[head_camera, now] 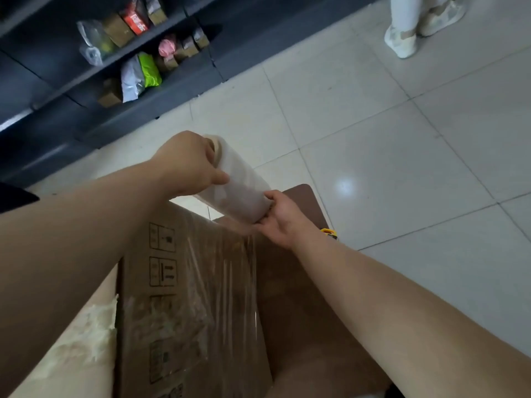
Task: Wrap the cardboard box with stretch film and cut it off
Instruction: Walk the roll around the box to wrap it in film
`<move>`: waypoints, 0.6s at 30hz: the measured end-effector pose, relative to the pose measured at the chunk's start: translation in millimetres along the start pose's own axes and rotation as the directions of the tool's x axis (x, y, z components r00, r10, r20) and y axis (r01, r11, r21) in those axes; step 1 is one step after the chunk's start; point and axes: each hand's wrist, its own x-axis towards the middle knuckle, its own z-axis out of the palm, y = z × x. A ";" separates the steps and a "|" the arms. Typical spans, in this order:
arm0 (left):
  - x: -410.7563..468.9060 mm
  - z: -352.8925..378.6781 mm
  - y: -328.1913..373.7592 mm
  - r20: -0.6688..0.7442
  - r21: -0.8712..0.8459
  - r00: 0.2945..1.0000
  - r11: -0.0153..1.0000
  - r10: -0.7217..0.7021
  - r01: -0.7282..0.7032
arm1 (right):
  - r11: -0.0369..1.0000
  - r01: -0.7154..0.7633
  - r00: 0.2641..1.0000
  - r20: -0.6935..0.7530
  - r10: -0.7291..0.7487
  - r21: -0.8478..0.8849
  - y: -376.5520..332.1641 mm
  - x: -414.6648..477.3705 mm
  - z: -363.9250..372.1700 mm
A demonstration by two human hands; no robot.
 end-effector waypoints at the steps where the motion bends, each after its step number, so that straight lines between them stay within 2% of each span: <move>1: 1.1 -0.7 -1.9 -0.008 -0.007 1.000 1.000 -0.023 0.023 | 1.000 -0.013 1.000 -0.016 0.013 -0.025 -2.8 1.7 2.6; 10: 10.5 1.8 -14.7 0.027 0.148 0.983 0.973 -0.181 0.175 | 0.987 -0.078 0.997 -0.026 0.075 -0.144 -12.8 19.4 12.4; 15: 14.3 -5.2 -15.7 0.121 0.081 0.957 0.964 -0.263 0.254 | 0.986 -0.118 0.993 0.007 0.119 -0.121 -15.5 19.4 20.7; 18: 23.0 -11.3 -23.2 0.210 -0.052 0.928 0.944 -0.308 0.325 | 0.986 -0.134 0.990 0.033 0.138 -0.101 -16.0 22.5 23.6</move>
